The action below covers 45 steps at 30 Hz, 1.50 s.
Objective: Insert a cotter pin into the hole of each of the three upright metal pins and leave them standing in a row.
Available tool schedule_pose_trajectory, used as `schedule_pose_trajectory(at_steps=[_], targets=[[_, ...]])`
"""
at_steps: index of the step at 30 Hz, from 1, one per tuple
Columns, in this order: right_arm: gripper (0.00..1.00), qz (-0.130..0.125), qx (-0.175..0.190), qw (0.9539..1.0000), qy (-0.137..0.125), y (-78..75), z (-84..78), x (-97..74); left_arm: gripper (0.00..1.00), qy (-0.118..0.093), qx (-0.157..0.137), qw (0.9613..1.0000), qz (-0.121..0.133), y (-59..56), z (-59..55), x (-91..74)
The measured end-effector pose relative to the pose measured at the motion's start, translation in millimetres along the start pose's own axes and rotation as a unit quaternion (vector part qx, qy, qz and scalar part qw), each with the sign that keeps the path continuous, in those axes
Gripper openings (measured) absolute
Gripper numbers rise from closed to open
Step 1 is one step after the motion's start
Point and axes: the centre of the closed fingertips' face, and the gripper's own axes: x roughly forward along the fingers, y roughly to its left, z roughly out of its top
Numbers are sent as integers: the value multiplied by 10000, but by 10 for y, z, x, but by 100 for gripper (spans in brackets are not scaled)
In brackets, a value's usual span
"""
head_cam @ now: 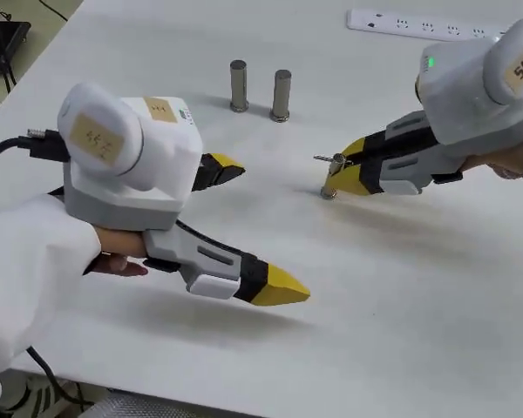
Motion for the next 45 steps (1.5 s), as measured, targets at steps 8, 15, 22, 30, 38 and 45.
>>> schedule_pose_trajectory(at_steps=[8, 15, 22, 30, 38, 45], targets=[[5, 56, -211, 9997, -78, -18, 11, 7, 97, -2, -58, 10000, -22, -4, -12, -2], [21, -16, -193, 9997, -131, -17, 39, -48, 97, -24, -101, 9999, -5, 5, -4, -22], [31, -316, 320, 9963, -731, 21, 260, -332, 97, -268, -175, 9994, 128, 42, 138, -112], [69, -497, 735, 9924, -855, 281, 202, -679, 98, -373, -259, 9987, 229, 36, 198, -167], [88, -992, 1217, 9823, -1019, 356, 30, -1013, 99, -375, -291, 9987, 159, -82, 160, -195], [96, -1391, 1690, 9708, -979, 419, -255, -1291, 99, -394, -489, 9975, 311, -42, 69, -311]])
